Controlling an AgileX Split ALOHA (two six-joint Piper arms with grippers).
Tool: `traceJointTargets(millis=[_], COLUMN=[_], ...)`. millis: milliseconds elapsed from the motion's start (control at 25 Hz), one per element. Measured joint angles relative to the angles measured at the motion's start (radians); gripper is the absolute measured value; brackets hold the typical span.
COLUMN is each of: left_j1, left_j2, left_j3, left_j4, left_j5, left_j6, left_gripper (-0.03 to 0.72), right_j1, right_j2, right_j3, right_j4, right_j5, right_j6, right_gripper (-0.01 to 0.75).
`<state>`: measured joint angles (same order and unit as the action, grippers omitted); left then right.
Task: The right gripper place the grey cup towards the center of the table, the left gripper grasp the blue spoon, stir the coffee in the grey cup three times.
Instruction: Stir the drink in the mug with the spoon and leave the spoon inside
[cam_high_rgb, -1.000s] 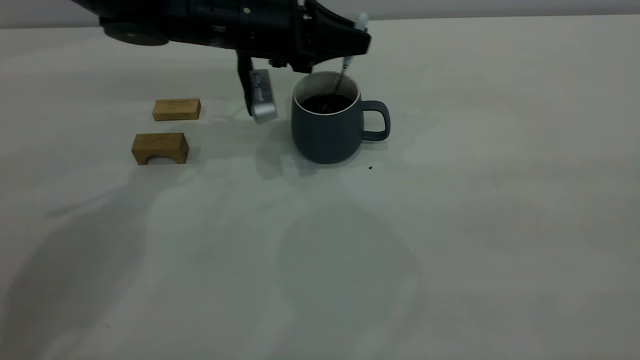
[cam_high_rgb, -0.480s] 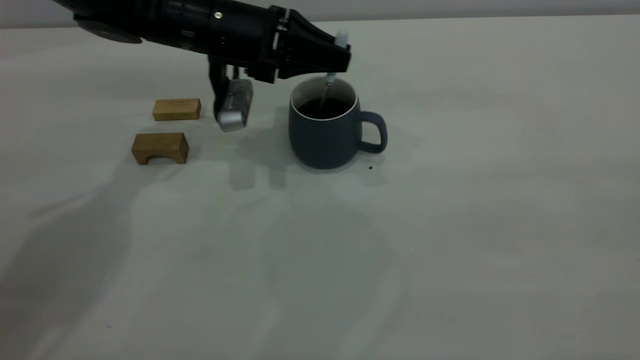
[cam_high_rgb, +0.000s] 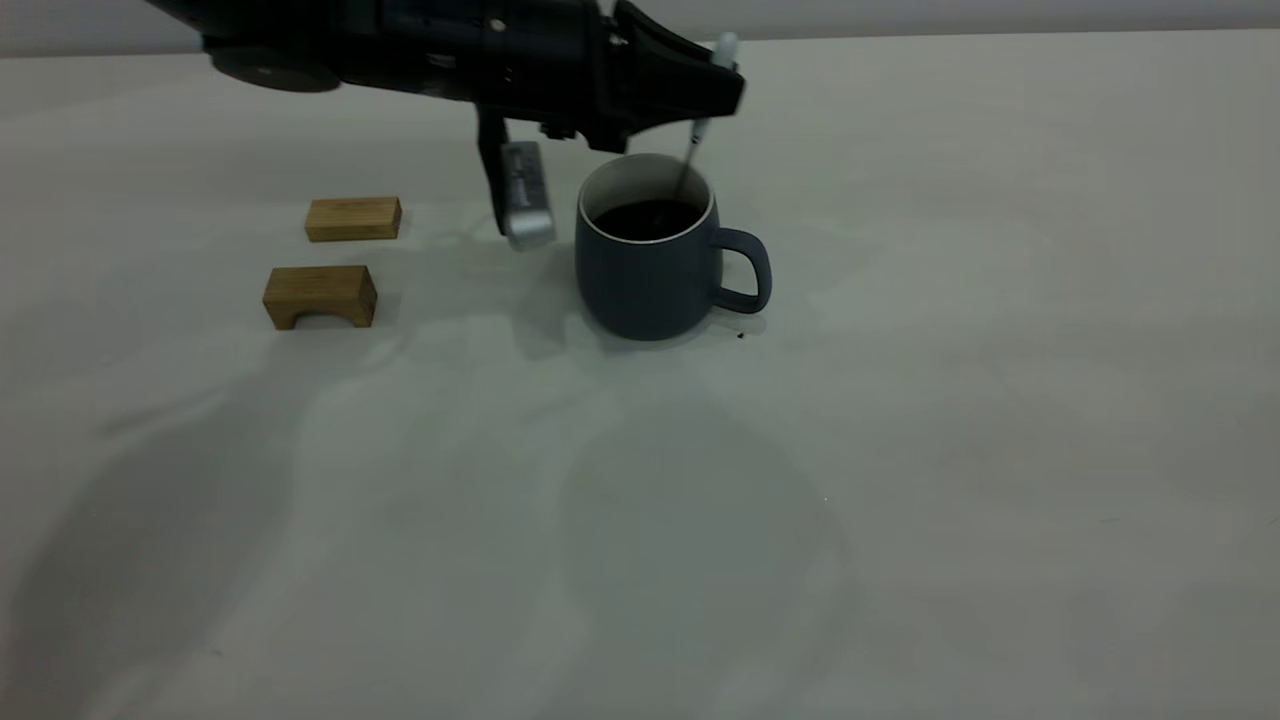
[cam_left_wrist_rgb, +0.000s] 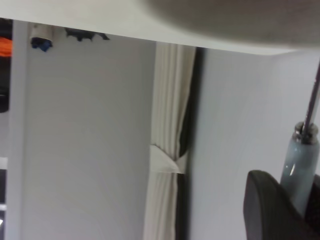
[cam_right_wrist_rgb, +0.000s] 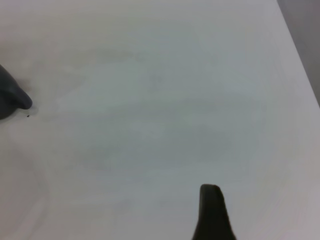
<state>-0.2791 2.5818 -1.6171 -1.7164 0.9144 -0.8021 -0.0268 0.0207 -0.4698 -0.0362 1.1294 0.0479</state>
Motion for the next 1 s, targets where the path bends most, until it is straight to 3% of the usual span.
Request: traceJointTargets(millis=[1000], left_j1=[0.048], left_j2=[0.075], left_j3=[0.0], left_j4=[0.011], left_j5=[0.137], left_j6=[0.005], left_gripper=[0.144], right_j1=[0.0], right_j2=[0.0], right_j3=[0.0], right_j4=[-0.001], right_j5=[0.0], right_j6=[0.0], right_gripper=[0.58])
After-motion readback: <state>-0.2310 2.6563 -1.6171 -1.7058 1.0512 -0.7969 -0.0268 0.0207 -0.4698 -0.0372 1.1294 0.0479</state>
